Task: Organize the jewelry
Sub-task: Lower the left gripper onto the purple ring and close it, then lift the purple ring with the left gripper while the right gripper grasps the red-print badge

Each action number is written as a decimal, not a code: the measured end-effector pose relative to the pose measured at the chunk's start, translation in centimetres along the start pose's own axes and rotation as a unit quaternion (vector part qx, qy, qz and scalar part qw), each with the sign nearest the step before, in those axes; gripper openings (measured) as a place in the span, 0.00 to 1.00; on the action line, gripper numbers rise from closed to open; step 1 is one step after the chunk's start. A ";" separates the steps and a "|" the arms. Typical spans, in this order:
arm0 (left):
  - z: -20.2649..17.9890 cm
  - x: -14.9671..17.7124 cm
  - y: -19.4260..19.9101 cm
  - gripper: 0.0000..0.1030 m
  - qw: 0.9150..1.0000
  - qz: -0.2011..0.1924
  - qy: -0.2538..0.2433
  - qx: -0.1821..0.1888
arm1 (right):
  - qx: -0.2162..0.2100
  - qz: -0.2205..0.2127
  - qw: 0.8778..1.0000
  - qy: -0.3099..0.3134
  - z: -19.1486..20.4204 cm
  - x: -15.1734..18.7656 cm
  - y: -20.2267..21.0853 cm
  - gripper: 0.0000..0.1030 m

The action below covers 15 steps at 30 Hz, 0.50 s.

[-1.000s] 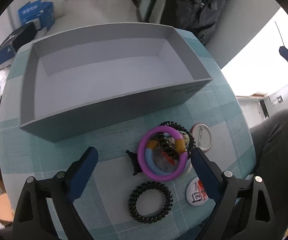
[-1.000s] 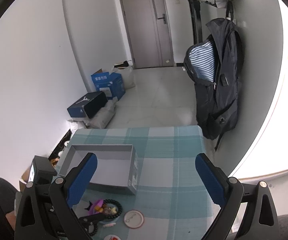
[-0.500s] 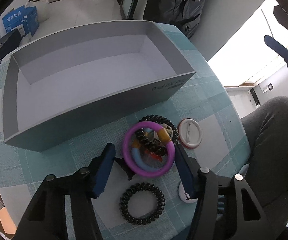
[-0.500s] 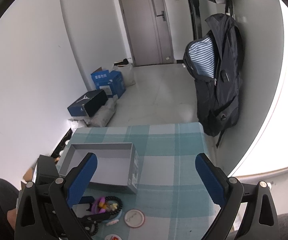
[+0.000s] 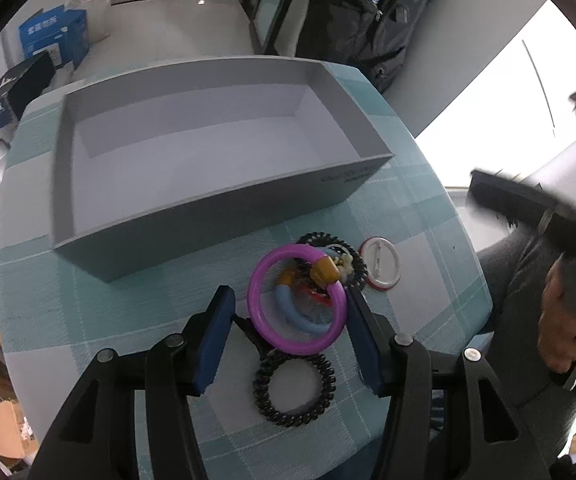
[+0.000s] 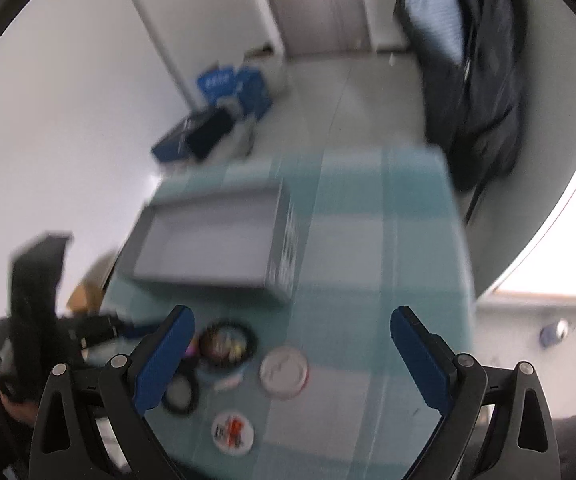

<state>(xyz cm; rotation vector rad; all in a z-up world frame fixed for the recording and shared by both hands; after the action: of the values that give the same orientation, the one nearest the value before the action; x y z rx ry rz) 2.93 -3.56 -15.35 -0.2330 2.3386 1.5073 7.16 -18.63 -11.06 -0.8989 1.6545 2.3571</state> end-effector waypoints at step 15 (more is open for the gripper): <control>0.6 -0.2 2.6 0.49 0.999 -0.041 0.030 0.004 | -0.043 0.122 0.989 0.066 4.2 7.8 -2.2 0.82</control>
<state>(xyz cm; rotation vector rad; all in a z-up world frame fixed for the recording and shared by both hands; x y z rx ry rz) 2.44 -1.94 -13.30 -0.3719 2.3510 1.4711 0.13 -15.81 -16.09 -0.9357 1.8178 2.5985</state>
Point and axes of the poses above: each gripper's, at about its wrist camera, not at the fingertips, and y roughly against the way its jaws point, z to its left, x to its underside, the point moved 7 cm from there along -y, roughly the way its jaws point, and after that the axes turned 3 degrees about x, right-handed, at the moved point
